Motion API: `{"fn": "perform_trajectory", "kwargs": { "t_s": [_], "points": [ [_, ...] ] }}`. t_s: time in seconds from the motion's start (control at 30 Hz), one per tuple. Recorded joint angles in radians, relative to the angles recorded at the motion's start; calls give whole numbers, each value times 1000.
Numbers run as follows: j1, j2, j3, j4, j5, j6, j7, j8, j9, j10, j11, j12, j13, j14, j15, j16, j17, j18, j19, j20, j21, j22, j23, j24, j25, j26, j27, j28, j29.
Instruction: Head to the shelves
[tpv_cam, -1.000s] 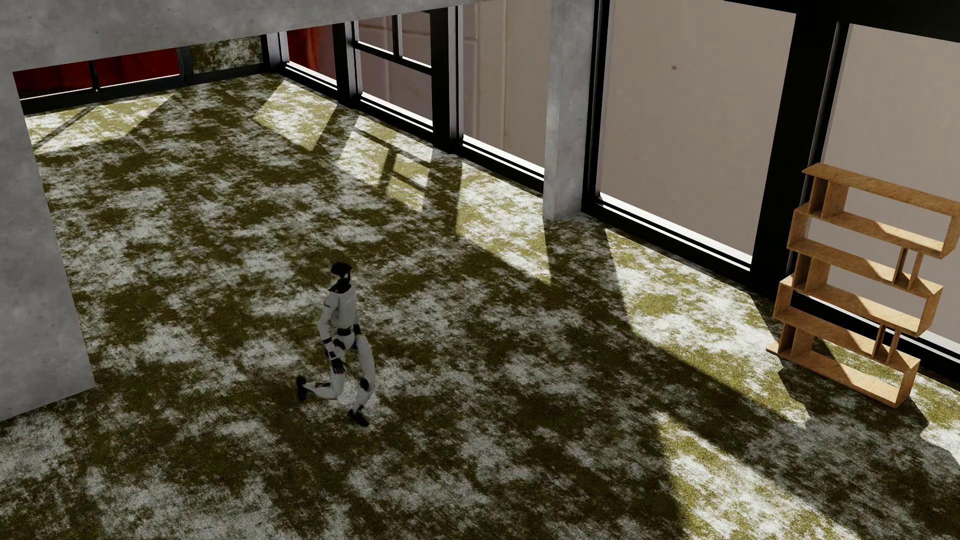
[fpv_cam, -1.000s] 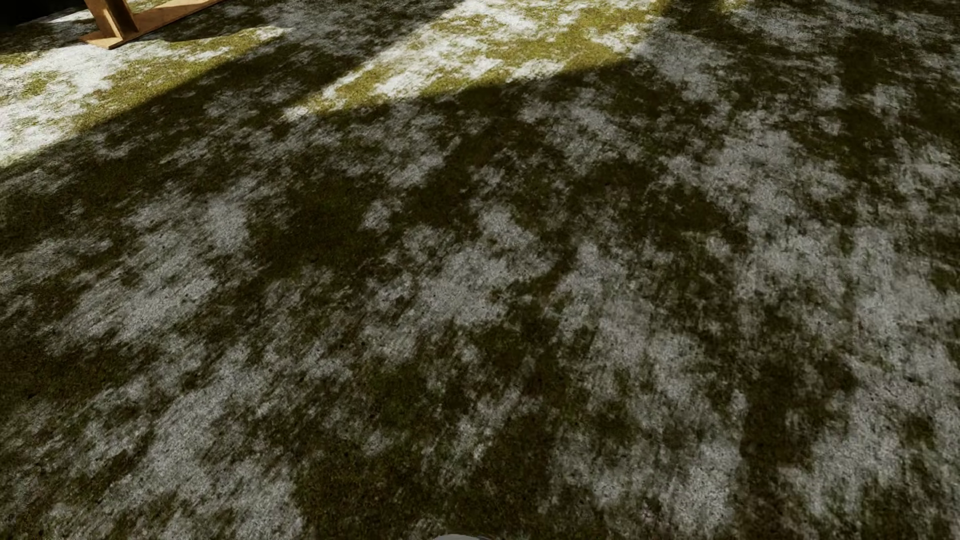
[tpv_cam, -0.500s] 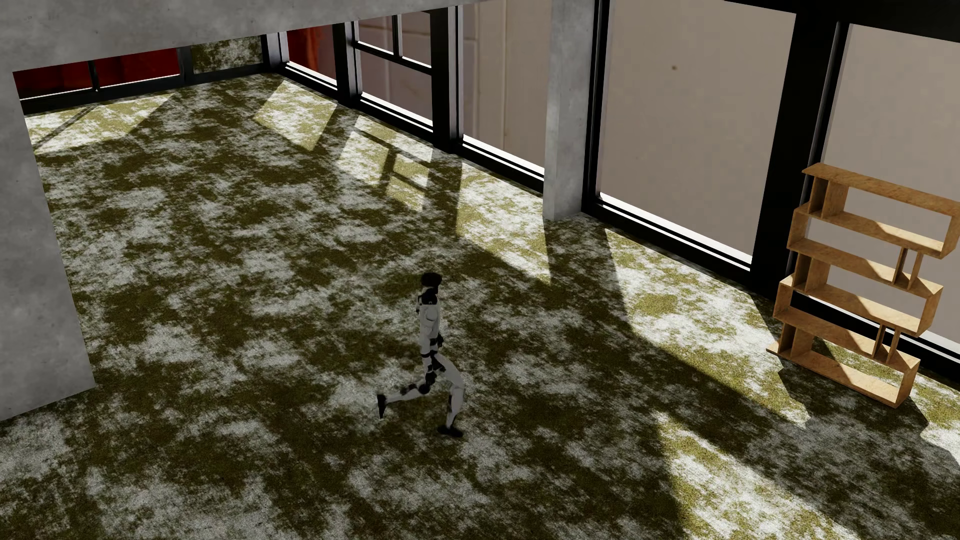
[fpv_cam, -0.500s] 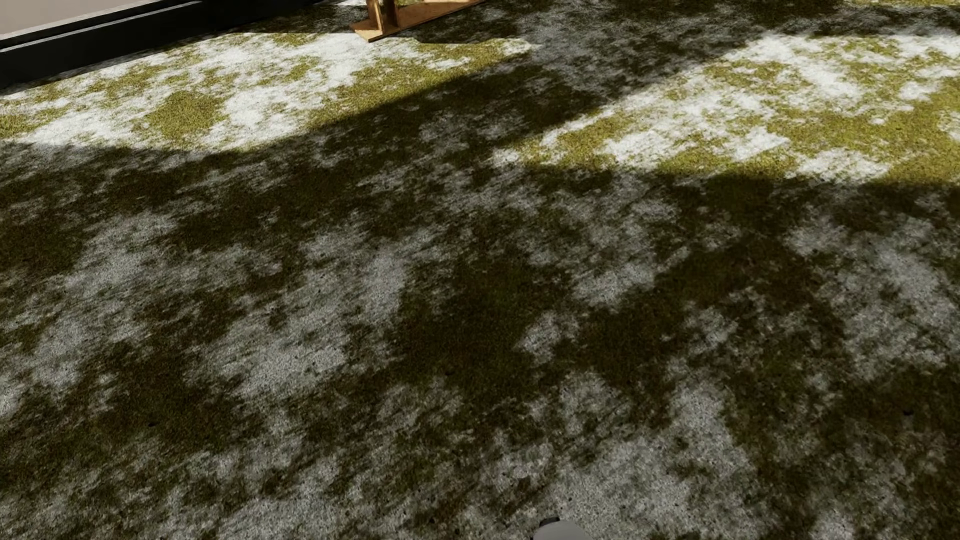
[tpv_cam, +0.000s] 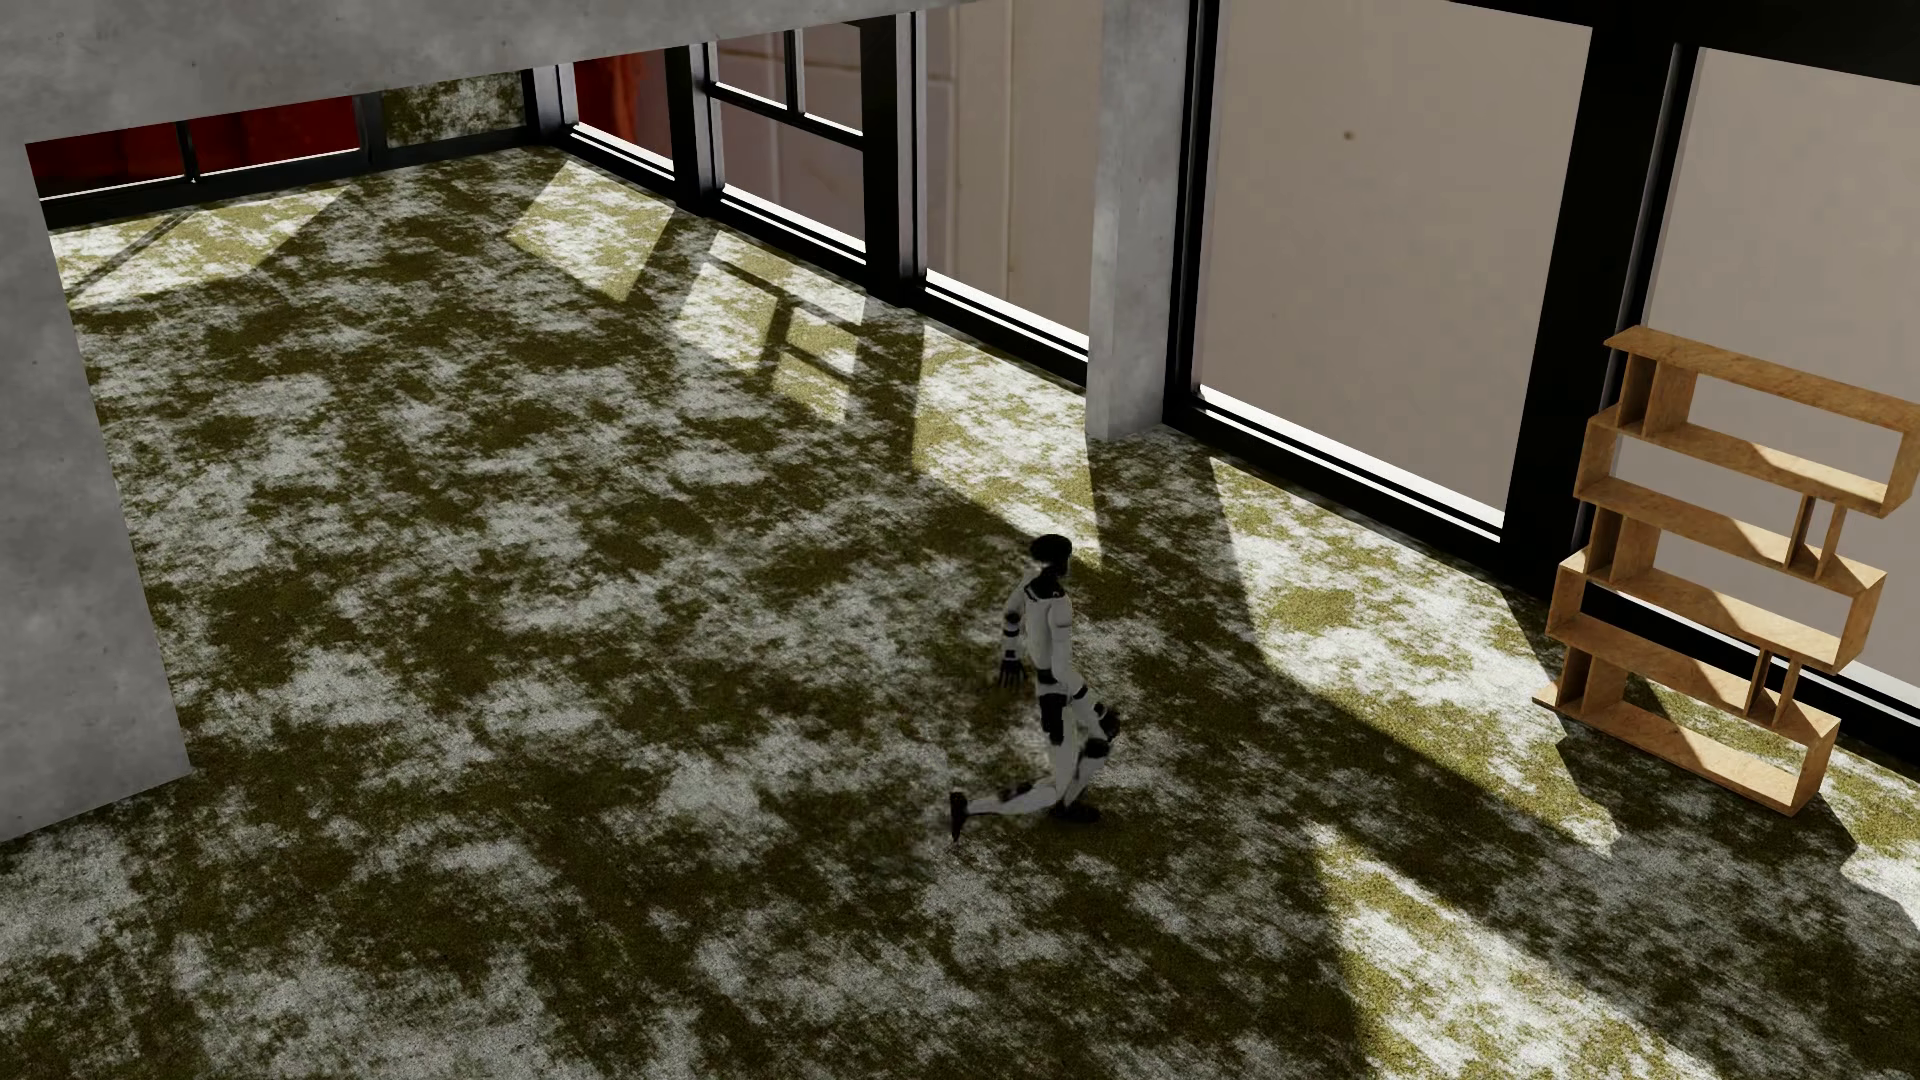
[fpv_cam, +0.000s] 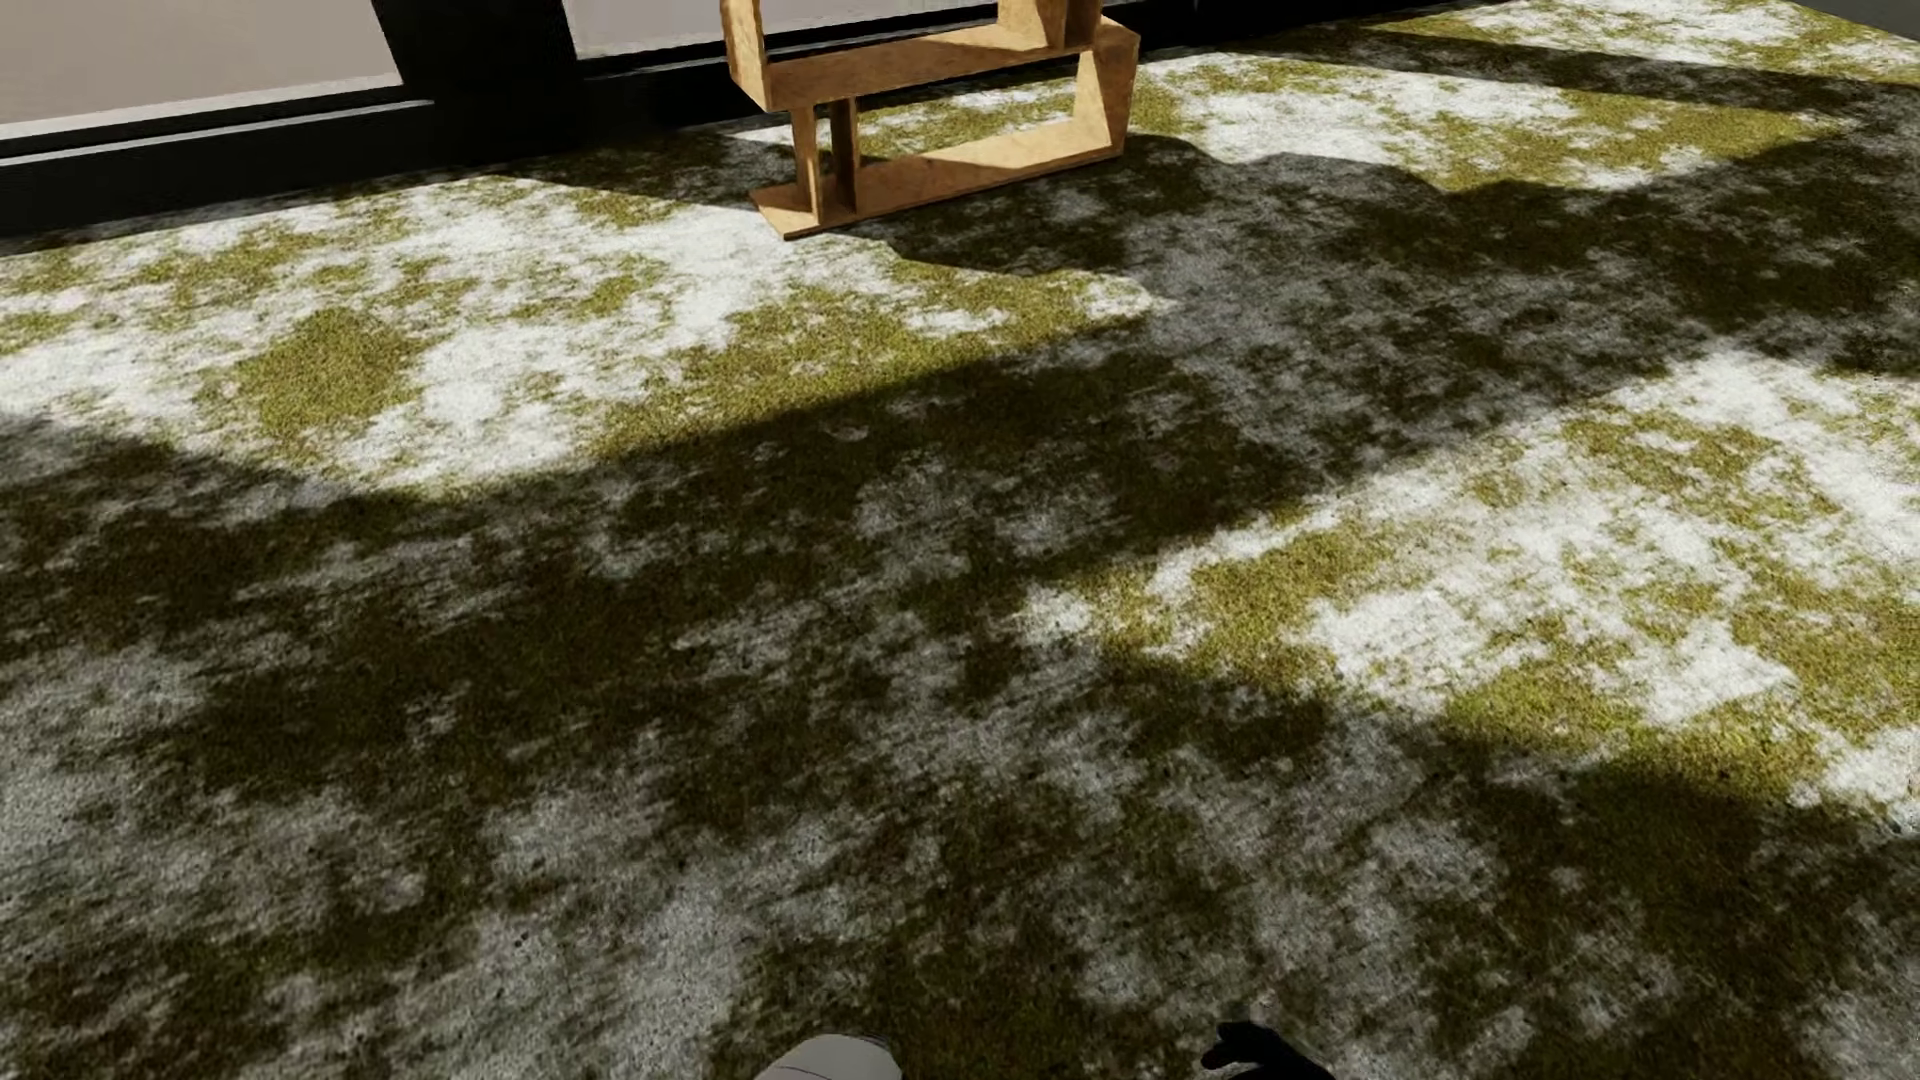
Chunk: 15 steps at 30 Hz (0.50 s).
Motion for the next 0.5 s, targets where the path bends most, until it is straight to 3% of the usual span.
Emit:
{"fn": "perform_trajectory", "kwargs": {
  "t_s": [0.03,0.07,0.1,0.17,0.2,0.23,0.27,0.3,0.33,0.4,0.43,0.47,0.5],
  "points": [
    [108,-128,-47,-15,26,6,0,0,9,-58,133,-14,11,-16,-100,-12,22,0,0,13,54,-43,68,0,0,0,0,0,0],
    [209,-251,-110,1,81,40,0,0,1,-128,141,-24,64,-18,-133,-31,51,0,0,35,11,-110,108,0,0,0,0,0,0],
    [321,-343,-179,-2,104,55,0,0,5,-207,37,-31,110,-17,-96,-38,54,0,0,56,43,-186,147,0,0,0,0,0,0],
    [507,-481,-301,31,133,86,0,0,2,-323,-389,-66,197,-25,58,-37,49,0,0,71,111,-352,212,0,0,0,0,0,0],
    [564,-535,-346,38,115,80,0,0,-5,-347,-603,-107,230,-44,7,-28,48,0,0,77,120,-427,242,0,0,0,0,0,0],
    [618,-564,-381,39,100,72,0,0,-11,-364,-771,-156,241,-77,-249,-12,30,0,0,73,240,-477,277,0,0,0,0,0,0],
    [670,-597,-422,52,77,67,0,0,-17,-358,-806,-189,274,-115,-517,-4,21,0,0,92,273,-529,287,0,0,0,0,0,0],
    [714,-634,-464,60,41,62,0,0,-15,-352,-794,-219,301,-138,-592,-2,13,0,0,118,301,-555,296,0,0,0,0,0,0],
    [776,-661,-489,83,43,73,0,0,-2,-340,-795,-224,320,-110,-494,-9,11,0,0,151,325,-570,323,0,0,0,0,0,0],
    [763,-721,-501,142,99,109,0,0,-45,-191,-701,-192,352,131,-26,-30,20,0,0,188,308,-544,360,0,0,0,0,0,0],
    [725,-706,-465,182,161,145,0,0,-49,-31,-622,-168,356,309,61,-46,22,0,0,178,321,-498,375,0,0,0,0,0,0],
    [668,-649,-421,189,209,167,0,0,-29,149,-563,-154,342,406,41,-60,15,0,0,144,332,-429,372,0,0,0,0,0,0],
    [562,-561,-387,189,241,170,0,0,-10,348,-570,-154,301,320,-7,-68,11,0,0,103,362,-359,355,0,0,0,0,0,0]
  ]
}}
